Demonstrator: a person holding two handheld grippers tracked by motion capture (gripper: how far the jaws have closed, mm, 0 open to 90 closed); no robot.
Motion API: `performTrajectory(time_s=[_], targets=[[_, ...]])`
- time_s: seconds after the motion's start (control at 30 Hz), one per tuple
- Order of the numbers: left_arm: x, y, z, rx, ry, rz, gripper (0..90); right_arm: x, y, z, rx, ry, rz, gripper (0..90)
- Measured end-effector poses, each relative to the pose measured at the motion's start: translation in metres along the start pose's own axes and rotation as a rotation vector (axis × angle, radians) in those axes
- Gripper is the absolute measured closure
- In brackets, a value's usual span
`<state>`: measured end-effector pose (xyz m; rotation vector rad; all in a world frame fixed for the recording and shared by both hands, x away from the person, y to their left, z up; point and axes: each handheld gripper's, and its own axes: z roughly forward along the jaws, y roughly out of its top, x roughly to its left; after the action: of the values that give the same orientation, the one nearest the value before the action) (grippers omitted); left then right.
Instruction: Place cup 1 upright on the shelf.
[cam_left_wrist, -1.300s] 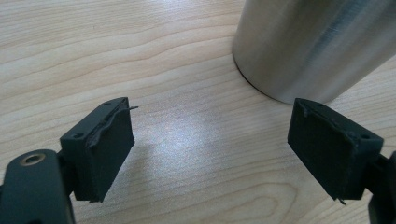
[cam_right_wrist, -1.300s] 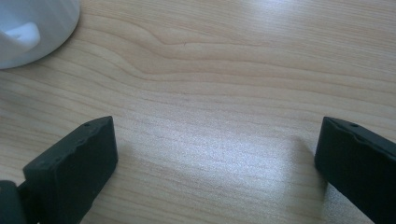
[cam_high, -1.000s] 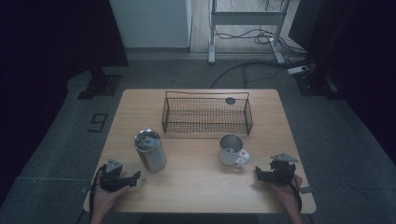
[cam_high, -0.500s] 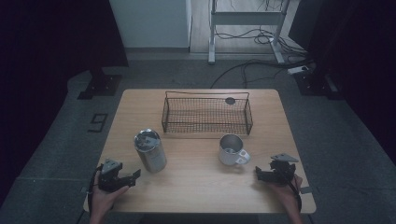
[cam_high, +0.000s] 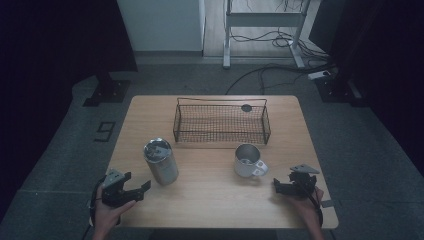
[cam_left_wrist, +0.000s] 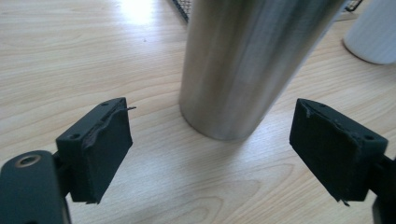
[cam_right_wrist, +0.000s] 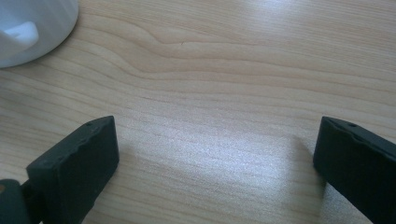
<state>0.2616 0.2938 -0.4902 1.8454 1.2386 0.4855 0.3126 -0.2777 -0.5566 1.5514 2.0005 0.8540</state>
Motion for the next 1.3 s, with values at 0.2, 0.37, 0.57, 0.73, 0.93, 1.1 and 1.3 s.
performTrajectory(time_s=[0.2, 0.37, 0.57, 0.73, 0.93, 1.1, 1.3], targets=[[-0.006, 0.005, -0.006, -0.023, -0.023, 0.021, 10.0, 0.0, 0.0, 0.0, 0.0, 0.0, 0.001, 0.0], [-0.009, 0.008, -0.007, -0.039, -0.044, 0.018, 8.5, 0.0, 0.0, 0.0, -0.001, -0.003, 0.004, 0.5], [-0.014, 0.012, -0.001, -0.035, -0.054, 0.03, 7.0, 0.0, 0.0, 0.0, -0.003, -0.003, 0.005, 0.6], [-0.017, 0.014, 0.005, -0.031, -0.059, 0.035, 6.4, 0.0, 0.0, 0.0, -0.003, -0.003, 0.005, 0.9], [-0.019, 0.017, 0.006, -0.037, -0.057, 0.026, 5.8, 0.0, 0.0, 0.0, -0.006, -0.005, 0.005, 1.2], [-0.026, 0.023, 0.009, -0.037, -0.06, 0.036, 5.7, 0.0, 0.0, 0.0, -0.006, -0.005, 0.006, 1.4], [-0.028, 0.029, 0.017, -0.041, -0.062, 0.037, 5.6, 0.0, 0.0, 0.0, -0.006, -0.005, 0.006, 1.4]])
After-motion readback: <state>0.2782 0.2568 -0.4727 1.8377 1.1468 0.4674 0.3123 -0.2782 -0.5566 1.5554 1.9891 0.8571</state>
